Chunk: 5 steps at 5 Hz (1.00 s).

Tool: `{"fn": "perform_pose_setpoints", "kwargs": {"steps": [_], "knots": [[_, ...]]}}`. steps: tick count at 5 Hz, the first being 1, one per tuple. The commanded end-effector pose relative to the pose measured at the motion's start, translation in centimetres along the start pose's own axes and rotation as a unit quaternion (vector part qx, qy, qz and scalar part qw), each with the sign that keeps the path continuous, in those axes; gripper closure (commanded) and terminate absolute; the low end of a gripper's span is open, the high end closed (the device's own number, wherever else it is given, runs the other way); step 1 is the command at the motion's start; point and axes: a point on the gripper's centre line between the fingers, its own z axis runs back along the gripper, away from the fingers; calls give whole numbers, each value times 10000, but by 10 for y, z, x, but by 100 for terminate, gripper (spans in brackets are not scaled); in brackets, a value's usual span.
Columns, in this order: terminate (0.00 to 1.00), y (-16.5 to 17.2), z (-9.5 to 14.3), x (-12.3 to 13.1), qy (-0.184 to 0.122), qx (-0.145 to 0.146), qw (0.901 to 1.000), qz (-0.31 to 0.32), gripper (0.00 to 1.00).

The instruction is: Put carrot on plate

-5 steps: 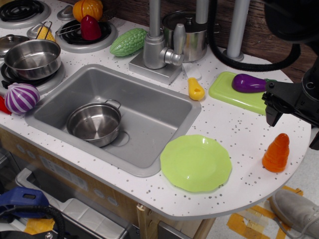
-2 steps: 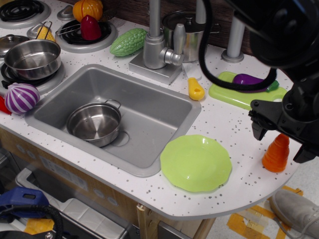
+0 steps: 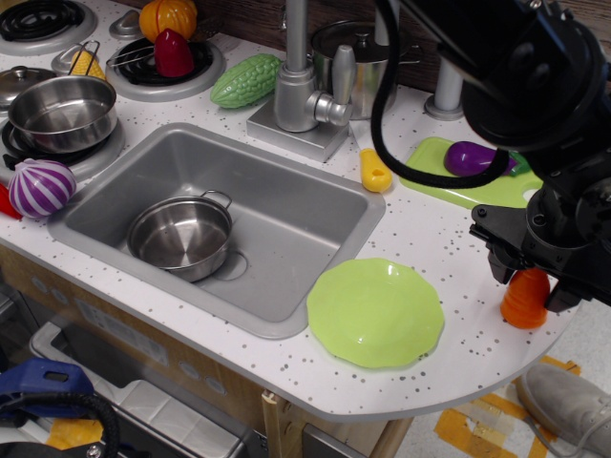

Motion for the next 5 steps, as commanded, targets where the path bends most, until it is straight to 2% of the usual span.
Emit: {"fn": "perform_pose_setpoints", "kwargs": {"steps": [1,3,4,5], "knots": [[0,-3,26,12,-148,58,9999,-11,100],[0,24,59,11,106,411,9982,-435,100],[0,43,69,0,130,500,9971,-562,100],[0,68,71,-12,148,386,9971,-647,100]]}}
